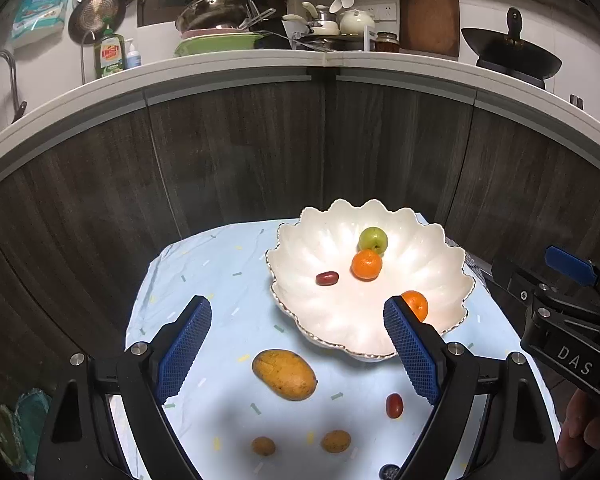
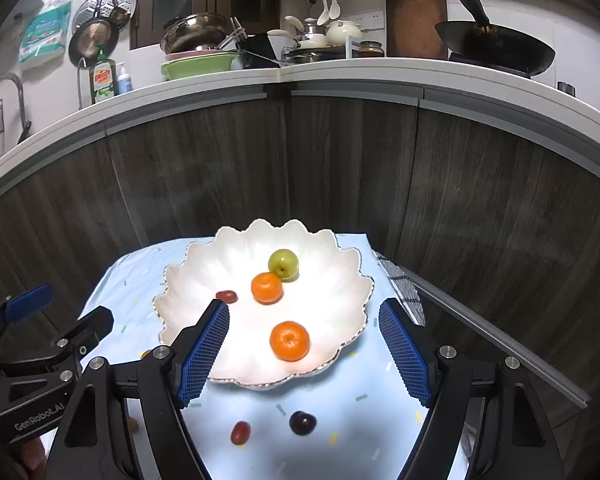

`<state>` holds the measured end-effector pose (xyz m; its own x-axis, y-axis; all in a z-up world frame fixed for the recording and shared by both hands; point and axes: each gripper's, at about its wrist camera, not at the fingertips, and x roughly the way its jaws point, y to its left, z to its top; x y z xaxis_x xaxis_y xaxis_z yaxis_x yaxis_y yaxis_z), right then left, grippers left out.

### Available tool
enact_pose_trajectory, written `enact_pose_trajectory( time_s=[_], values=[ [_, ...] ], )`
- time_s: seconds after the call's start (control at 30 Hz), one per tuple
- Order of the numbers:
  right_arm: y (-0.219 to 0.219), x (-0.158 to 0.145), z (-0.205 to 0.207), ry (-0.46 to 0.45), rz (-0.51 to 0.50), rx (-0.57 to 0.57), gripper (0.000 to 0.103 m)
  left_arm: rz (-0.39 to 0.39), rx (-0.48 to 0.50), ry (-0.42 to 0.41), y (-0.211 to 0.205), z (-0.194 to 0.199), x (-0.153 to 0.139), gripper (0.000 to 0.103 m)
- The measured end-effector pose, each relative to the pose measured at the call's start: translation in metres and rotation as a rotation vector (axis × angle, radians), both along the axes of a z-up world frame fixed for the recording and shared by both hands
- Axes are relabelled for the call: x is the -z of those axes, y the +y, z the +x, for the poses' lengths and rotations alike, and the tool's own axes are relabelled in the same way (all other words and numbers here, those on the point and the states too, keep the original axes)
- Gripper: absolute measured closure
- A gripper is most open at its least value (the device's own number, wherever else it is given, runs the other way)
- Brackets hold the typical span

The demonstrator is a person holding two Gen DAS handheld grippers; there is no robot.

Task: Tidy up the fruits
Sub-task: 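Withdraw both open grippers from the bowl back over the cloth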

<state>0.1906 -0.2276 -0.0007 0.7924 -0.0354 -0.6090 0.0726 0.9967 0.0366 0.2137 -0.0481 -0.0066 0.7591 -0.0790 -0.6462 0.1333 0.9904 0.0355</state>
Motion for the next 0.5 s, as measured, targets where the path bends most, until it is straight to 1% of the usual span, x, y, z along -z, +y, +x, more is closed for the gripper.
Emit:
enact_pose_trajectory(
  time_s=[0.23,0.5],
  values=[
    [0.004,0.001,-0.008,0.006,-0.001,-0.01,0.025,0.004,-0.009,-0.011,0.008,-0.012,-0.003,0.015],
    [0.013,0.004,-0.013,0.013,-0.008,-0.025,0.025,0.005,-0.015,-0.006,0.016,-0.02,0.0,0.015]
  ],
)
